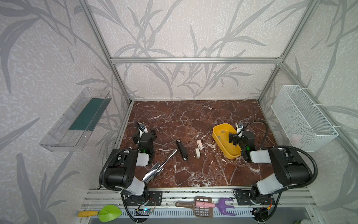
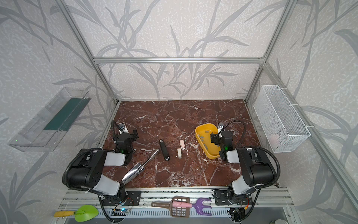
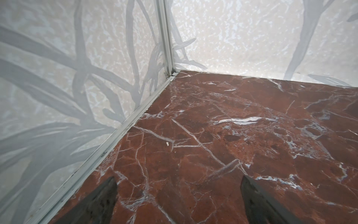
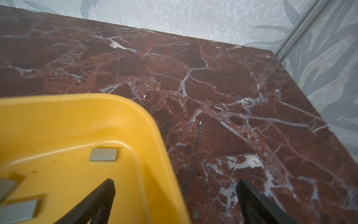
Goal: Load the staples into the stapler
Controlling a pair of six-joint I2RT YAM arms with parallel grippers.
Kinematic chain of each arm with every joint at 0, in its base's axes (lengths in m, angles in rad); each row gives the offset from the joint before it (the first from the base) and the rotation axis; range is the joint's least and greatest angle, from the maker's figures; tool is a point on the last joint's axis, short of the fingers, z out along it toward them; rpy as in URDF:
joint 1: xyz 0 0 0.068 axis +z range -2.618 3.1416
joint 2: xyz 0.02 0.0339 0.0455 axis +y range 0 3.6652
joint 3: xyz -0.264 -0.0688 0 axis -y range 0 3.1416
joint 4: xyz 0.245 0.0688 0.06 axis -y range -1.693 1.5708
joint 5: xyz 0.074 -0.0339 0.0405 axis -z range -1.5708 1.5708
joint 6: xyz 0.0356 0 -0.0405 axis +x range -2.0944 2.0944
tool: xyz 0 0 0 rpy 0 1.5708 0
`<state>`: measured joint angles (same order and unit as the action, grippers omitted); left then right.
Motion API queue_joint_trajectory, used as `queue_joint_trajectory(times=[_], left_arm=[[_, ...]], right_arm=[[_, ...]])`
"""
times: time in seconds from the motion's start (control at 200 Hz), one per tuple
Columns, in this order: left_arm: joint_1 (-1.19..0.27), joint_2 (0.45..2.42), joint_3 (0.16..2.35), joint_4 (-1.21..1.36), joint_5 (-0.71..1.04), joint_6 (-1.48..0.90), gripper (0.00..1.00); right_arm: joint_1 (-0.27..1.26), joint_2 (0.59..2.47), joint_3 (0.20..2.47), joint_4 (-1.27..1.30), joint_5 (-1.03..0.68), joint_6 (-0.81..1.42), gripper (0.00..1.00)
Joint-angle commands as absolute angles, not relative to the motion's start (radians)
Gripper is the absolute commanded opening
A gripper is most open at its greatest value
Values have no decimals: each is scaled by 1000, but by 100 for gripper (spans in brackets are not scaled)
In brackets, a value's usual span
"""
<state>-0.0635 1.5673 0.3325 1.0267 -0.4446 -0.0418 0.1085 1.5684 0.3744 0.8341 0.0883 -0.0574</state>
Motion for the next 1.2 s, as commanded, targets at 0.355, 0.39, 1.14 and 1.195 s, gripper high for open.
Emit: queue_joint_trajectory(times=[0.355, 0.39, 1.14, 1.195], left_arm=[[-48, 1583, 354, 1020, -356, -26, 99], [-47, 1586, 353, 1026, -357, -24, 99], [-48, 1583, 353, 1020, -357, -26, 99], [-47, 1583, 353, 1020, -356, -26, 99]], right_arm=[[101, 1590, 326, 1076, 140, -35, 99], [100, 1586, 335, 1052, 133, -36, 99], [129, 1594, 268, 1196, 19, -119, 99], [129, 1638, 195, 1383, 39, -116, 99]])
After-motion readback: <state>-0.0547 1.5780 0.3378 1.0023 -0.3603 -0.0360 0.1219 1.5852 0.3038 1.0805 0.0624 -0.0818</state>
